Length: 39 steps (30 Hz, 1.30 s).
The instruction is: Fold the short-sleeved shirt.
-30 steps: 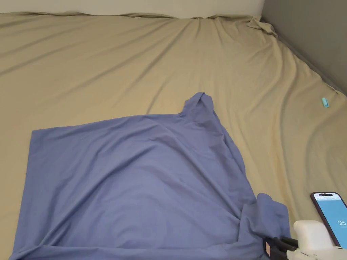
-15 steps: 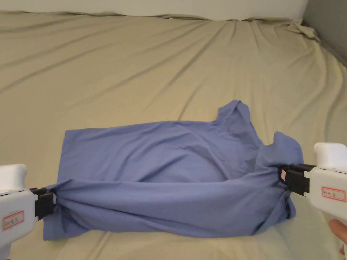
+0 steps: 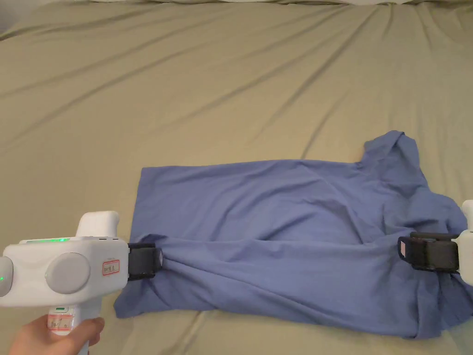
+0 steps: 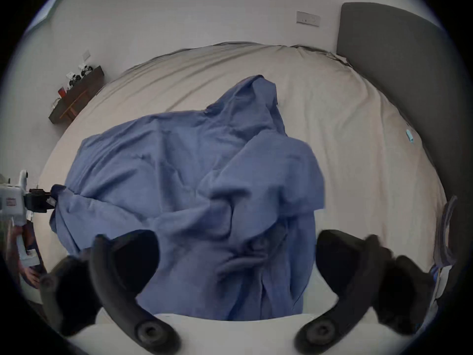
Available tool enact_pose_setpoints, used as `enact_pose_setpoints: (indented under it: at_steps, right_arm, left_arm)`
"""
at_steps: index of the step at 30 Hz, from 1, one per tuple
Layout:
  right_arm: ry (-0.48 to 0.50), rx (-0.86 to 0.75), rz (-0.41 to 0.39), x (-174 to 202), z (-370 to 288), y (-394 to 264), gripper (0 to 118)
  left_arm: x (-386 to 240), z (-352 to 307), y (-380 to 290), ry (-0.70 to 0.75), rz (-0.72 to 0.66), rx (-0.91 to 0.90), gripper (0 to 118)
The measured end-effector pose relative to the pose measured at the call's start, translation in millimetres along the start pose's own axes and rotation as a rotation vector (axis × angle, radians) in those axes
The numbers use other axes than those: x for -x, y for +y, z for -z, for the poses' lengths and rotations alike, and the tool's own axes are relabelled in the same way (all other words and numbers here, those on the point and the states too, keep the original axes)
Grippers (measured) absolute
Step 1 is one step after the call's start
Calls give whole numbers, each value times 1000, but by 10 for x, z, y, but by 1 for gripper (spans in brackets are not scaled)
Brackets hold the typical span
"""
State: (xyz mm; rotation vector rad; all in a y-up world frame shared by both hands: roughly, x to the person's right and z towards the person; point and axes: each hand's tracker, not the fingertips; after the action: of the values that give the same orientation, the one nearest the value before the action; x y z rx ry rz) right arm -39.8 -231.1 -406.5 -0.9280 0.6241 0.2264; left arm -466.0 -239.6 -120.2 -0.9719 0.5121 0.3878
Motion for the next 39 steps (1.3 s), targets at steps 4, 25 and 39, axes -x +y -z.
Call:
enact_pose_setpoints:
  at_steps: [4,25,39]
  right_arm:
    - [26,-53,46,48,-455,-150,118]
    - [97,-150,53,228,-1805,-1379,3]
    - [101,-86,44,355,-1365,-1210,3]
  left_arm:
    - [16,-369,-179,14,-4,-65,91]
    - [-166,-918,-1092,-13,18,-206,59]
    - [59,-168,-839,-13,-9,-147,8]
